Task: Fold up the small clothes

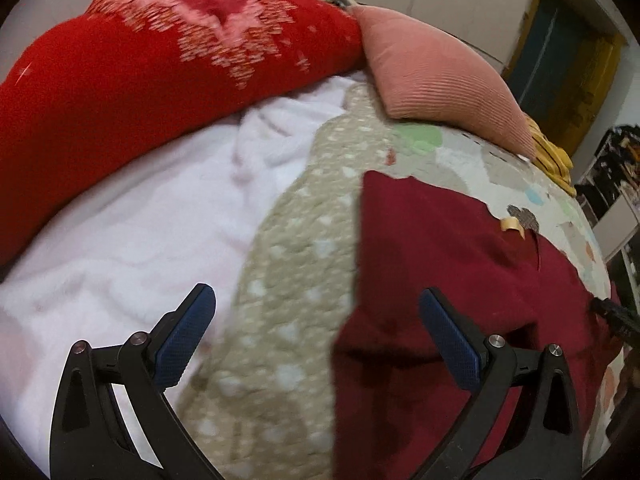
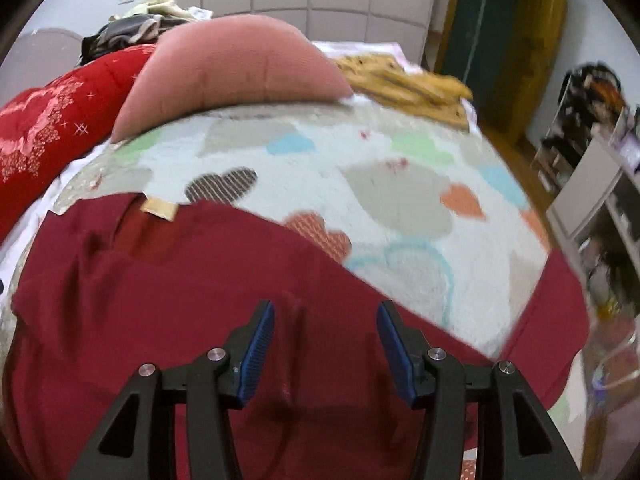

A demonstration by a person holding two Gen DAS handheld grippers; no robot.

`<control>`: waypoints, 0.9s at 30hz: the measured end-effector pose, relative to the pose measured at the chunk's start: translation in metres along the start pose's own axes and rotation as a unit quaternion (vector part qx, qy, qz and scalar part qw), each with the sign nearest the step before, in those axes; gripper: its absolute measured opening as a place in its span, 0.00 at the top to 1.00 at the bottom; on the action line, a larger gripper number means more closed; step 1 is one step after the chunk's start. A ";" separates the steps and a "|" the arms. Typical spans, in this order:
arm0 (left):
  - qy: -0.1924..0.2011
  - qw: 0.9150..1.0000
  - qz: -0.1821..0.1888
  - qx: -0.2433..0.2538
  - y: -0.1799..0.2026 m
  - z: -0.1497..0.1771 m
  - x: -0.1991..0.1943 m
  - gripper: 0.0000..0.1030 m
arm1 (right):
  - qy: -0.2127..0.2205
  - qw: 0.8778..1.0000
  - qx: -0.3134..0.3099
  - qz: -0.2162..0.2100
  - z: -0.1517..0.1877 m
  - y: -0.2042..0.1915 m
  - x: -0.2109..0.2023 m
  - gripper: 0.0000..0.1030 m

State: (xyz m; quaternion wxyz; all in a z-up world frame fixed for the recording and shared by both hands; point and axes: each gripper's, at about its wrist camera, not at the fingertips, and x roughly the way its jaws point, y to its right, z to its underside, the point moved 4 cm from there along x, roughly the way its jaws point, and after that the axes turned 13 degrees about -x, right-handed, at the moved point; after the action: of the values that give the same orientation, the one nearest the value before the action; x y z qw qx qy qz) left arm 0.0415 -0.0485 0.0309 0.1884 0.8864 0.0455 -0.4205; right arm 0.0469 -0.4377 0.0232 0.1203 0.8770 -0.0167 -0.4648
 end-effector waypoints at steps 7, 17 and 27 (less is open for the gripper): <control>-0.033 0.995 -0.049 0.085 0.023 0.028 0.025 0.01 | 0.023 0.998 0.000 -0.056 0.005 -0.018 0.007 0.95; -0.034 0.996 -0.047 0.075 0.017 0.039 0.028 0.00 | -0.010 1.000 0.014 0.018 -0.005 0.005 0.023 0.95; -0.034 0.996 -0.045 0.072 0.024 0.038 0.015 0.01 | 0.038 0.998 0.031 -0.036 0.024 -0.013 -0.022 0.84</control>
State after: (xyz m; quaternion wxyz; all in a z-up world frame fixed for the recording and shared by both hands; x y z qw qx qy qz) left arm 0.0288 -0.0865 0.0048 0.1069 0.8796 0.0485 -0.4610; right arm 0.0133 -0.4267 0.0248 0.0771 0.8975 0.0050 -0.4343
